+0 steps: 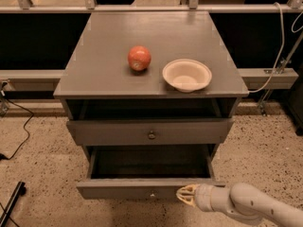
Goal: Close middle drawer
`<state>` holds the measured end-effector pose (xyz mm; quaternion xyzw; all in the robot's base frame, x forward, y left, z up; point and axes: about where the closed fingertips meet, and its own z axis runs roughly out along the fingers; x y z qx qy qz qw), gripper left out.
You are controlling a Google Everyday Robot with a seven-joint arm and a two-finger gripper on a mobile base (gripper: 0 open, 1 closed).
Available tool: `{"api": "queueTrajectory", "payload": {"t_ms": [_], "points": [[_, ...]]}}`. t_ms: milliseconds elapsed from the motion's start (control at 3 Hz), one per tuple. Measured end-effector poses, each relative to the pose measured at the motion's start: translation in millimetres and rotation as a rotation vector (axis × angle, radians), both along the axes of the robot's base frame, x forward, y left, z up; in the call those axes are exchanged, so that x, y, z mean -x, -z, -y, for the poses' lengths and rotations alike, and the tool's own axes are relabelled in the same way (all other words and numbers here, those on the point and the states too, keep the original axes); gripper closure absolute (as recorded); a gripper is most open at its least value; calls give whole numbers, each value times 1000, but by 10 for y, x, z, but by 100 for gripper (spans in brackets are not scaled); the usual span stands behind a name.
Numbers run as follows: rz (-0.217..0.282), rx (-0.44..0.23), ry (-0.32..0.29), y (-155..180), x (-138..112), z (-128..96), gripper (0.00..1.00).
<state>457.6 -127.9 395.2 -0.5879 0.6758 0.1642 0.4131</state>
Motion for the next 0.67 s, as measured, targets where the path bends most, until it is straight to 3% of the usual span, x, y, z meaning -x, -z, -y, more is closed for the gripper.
{"api": "queueTrajectory", "payload": {"t_ms": [667], "points": [[51,11,26,2,-535,-138,100]]}}
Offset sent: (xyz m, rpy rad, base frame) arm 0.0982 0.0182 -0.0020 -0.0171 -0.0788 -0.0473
